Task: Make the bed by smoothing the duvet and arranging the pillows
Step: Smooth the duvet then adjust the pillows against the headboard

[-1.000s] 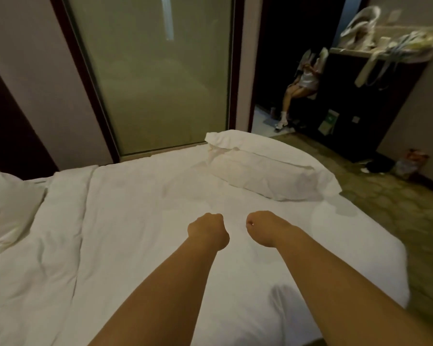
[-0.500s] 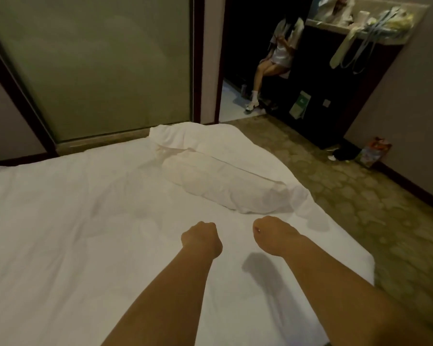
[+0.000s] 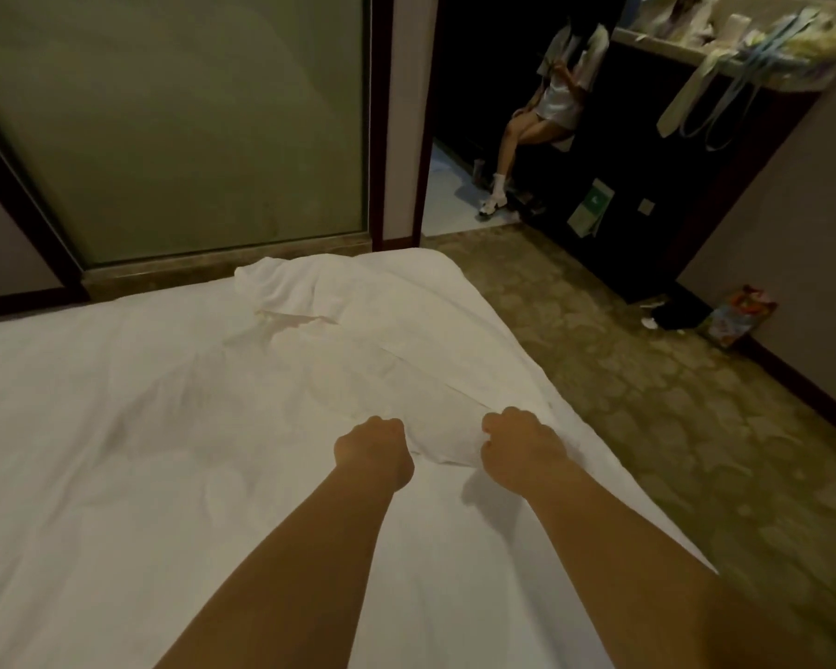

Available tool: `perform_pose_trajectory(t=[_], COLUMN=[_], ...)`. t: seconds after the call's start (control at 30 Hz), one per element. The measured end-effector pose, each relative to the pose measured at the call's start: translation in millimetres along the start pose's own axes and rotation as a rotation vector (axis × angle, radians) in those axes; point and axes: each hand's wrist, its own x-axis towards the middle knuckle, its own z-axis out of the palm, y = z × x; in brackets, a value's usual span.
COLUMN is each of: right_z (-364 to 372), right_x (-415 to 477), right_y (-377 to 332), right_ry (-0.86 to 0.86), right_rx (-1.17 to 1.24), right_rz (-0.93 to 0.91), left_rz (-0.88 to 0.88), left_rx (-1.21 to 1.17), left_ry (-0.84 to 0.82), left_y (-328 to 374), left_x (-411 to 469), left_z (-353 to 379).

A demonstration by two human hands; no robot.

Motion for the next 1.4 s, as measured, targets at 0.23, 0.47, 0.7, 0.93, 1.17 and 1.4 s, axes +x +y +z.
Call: perform_pose_trajectory(t=[0.23, 0.47, 0.7, 0.93, 1.17, 1.4], right_z=[8.1, 31.5, 38.0, 61.7, 68.1, 132.6], right_x=[62.4, 113.4, 122.3, 75.9, -46.2, -239.1], right_y=[49.0, 69.5, 74.4, 42.6, -42.4, -125.0], right_ry=[0.137, 0.082, -0.092, -0.203, -0.132, -0.312], right_rx=[-0.012, -0.054, -0.005, -0.032, -0.049, -0.081], right_rz=[0.047, -0.069, -0.326, -0.499, -0.688, -0.751], left_rz=[-0.036, -0.015, -0.053, -0.124, -0.273, -0.336], left_rx=[-0.105, -0.062, -0.156, -0.052, -0.085, -0.080], left_ry=[0.016, 0.027, -0.034, -0.008, 0.117, 0.100], left_y=[61.0, 114.2, 133.5, 89.0, 8.4, -75.0], left_x=[46.9, 95.4, 111.6, 49.3, -82.5, -279.7], left_z=[-10.6, 7.3, 30.7, 61.5, 85.7, 150.0])
